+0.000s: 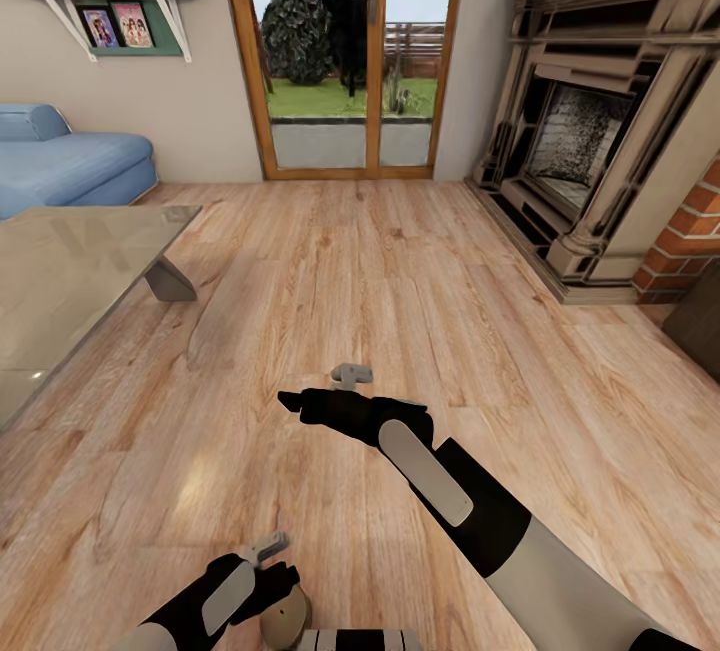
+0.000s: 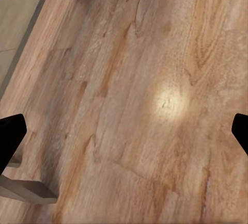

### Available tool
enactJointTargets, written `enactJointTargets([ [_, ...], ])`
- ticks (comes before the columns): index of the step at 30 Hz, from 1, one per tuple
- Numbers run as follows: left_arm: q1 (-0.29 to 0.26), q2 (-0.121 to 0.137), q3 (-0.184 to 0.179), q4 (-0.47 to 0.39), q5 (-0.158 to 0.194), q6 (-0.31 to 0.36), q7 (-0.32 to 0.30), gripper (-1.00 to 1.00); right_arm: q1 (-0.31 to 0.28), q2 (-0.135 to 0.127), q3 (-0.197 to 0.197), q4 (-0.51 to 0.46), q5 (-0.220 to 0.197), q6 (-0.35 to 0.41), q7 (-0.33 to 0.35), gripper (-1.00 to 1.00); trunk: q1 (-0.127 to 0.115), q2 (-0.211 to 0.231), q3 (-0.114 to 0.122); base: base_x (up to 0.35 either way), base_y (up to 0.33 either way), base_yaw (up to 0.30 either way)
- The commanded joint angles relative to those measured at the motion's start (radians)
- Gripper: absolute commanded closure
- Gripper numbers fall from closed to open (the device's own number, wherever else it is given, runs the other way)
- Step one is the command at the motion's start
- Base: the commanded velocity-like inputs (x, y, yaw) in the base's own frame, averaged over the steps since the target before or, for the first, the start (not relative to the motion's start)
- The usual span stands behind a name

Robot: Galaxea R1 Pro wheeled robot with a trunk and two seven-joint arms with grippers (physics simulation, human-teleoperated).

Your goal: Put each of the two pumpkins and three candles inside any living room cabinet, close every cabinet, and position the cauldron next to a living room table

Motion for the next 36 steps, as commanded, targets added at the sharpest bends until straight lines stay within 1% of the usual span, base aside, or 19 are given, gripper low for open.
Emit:
enactJointTargets([
  [1, 0.0, 0.001, -0.009, -0.003, 0.01, -0.003, 0.008, -1.0, -0.001, 0.0, 0.001, -0.001, -0.01, 0.001, -0.01, -1.0, 0.0, 0.0, -0.001, 0.0, 0.0, 0.0],
  [4, 0.0, 0.0, -0.034, -0.002, 0.011, -0.01, 0.008, -1.0, -0.001, 0.0, 0.001, -0.001, -0.01, 0.001, -0.01, -1.0, 0.0, 0.0, -0.001, 0.0, 0.0, 0.0],
  [6, 0.0, 0.0, -0.056, -0.002, 0.011, -0.014, 0.008, -1.0, -0.001, 0.0, 0.001, -0.001, -0.01, 0.001, -0.01, -1.0, 0.0, 0.0, -0.001, 0.0, 0.0, 0.0],
  [9, 0.0, -0.001, -0.065, -0.002, 0.011, -0.015, 0.008, -1.0, -0.001, 0.0, 0.001, -0.001, -0.01, 0.001, -0.01, -1.0, 0.0, 0.0, -0.001, 0.0, 0.0, 0.0],
  [28, 0.0, -0.003, -0.069, -0.002, 0.01, -0.015, 0.008, -1.0, -0.001, 0.0, 0.001, 0.0, -0.01, 0.001, -0.01, -1.0, 0.0, 0.0, -0.001, 0.0, -0.015, 0.0],
  [36, 0.0, -0.003, -0.069, -0.002, 0.009, -0.015, 0.007, -1.0, -0.001, 0.0, 0.001, 0.0, -0.01, 0.001, -0.01, -1.0, 0.0, 0.0, -0.001, -0.058, -0.001, 0.0],
])
